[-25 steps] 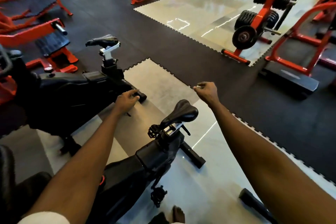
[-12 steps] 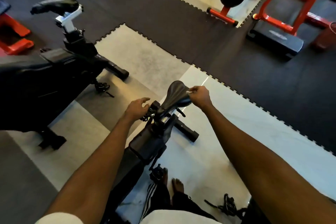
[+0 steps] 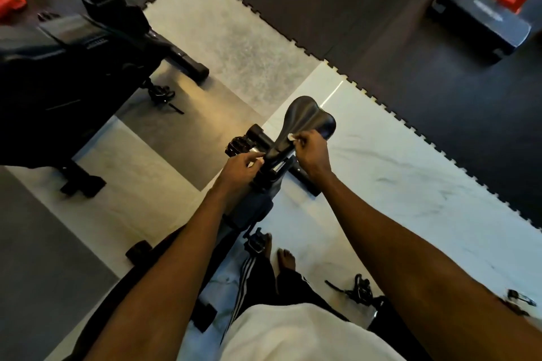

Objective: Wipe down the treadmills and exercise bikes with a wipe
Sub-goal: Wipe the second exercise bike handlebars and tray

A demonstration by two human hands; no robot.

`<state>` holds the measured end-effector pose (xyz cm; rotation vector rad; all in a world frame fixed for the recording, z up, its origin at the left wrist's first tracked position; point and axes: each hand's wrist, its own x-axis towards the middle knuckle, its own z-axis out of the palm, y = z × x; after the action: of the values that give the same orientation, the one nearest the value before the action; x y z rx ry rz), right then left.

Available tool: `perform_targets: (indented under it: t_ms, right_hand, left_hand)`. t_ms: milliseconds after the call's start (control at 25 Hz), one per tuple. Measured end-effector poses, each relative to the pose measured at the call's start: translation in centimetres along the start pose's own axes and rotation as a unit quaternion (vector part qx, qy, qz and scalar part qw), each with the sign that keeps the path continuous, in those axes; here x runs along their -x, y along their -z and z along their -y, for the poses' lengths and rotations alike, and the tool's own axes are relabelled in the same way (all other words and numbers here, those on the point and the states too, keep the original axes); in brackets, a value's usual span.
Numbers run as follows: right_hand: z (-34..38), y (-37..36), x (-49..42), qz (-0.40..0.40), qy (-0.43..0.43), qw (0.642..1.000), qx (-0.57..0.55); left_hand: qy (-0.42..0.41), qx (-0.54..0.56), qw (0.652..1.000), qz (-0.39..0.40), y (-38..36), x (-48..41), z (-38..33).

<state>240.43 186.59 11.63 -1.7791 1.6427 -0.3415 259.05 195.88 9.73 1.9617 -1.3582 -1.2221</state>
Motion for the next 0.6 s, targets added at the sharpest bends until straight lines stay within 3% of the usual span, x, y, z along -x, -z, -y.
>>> perform_targets:
  t_ms: [200,400,600]
  right_hand:
    - [0.3,-1.5,2.3,0.039,0.07,0.997,0.003]
    - [1.3,-1.6,-0.4,-0.004,0.046,0.998,0.031]
    - [0.9,-3.9,3.8,0.047,0.148,0.985,0.07]
  left_hand:
    - [0.013,0.05,0.998,-0.018,-0.7,0.7,0.6]
    - [0.03,0.117,0.991,-0.055,-2.0,0.8,1.4]
    - [0.08,0.139,0.98,-0.119,-2.3,1.2,3.5]
